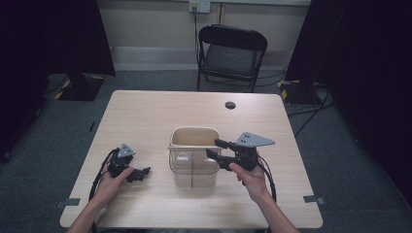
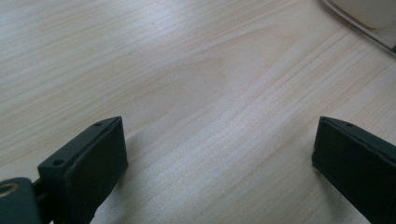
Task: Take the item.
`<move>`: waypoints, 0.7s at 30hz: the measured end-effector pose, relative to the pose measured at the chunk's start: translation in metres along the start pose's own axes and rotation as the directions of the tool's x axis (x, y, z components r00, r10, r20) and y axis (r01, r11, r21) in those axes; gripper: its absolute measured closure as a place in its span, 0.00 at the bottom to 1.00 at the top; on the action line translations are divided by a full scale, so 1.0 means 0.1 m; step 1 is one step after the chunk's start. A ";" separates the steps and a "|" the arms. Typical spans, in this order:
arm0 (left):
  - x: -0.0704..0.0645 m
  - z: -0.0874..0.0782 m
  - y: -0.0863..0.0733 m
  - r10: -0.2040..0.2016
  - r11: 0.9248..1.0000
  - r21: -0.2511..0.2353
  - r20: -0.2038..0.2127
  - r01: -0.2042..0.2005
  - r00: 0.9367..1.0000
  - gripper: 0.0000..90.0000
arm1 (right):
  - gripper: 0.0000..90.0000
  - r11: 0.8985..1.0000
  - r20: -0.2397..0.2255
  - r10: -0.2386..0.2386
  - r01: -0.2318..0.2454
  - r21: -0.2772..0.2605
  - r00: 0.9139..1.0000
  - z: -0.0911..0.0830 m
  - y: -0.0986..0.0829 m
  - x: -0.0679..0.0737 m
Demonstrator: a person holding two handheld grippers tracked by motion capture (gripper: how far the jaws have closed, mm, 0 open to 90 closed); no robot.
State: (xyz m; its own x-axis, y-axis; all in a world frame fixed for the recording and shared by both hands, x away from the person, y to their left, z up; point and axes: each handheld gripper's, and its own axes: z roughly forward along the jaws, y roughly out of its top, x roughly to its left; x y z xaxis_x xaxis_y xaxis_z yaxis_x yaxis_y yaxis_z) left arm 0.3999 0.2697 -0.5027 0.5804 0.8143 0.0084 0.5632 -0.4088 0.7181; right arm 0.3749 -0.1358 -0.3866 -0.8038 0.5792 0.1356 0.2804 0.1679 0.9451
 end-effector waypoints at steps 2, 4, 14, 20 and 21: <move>0.00 0.00 0.00 0.000 1.000 0.000 0.000 0.000 1.000 0.03 | 0.53 1.000 -0.001 0.001 -0.001 -0.001 1.000 0.00 0.00 0.00; 0.00 0.00 0.00 0.000 1.000 0.000 0.000 0.000 1.000 0.03 | 0.52 1.000 0.000 -0.001 0.001 0.001 1.000 0.01 0.01 0.00; 0.00 0.00 0.00 0.000 1.000 0.000 0.000 0.000 1.000 0.03 | 0.52 1.000 -0.007 -0.002 0.002 0.000 1.000 0.04 0.04 0.00; 0.00 0.00 0.00 0.000 1.000 0.000 0.000 0.000 1.000 0.03 | 0.54 1.000 -0.005 -0.004 0.004 0.001 1.000 0.05 0.06 -0.02; 0.00 0.00 0.00 0.000 1.000 0.000 0.000 0.000 1.000 0.03 | 0.54 1.000 -0.005 -0.004 0.004 0.001 1.000 0.05 0.06 -0.02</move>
State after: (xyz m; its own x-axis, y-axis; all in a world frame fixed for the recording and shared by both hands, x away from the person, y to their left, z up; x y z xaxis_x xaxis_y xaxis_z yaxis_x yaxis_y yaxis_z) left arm 0.3999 0.2697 -0.5027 0.5805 0.8142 0.0084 0.5633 -0.4091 0.7179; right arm 0.3806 -0.1320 -0.3829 -0.8075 0.5747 0.1330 0.2774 0.1710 0.9454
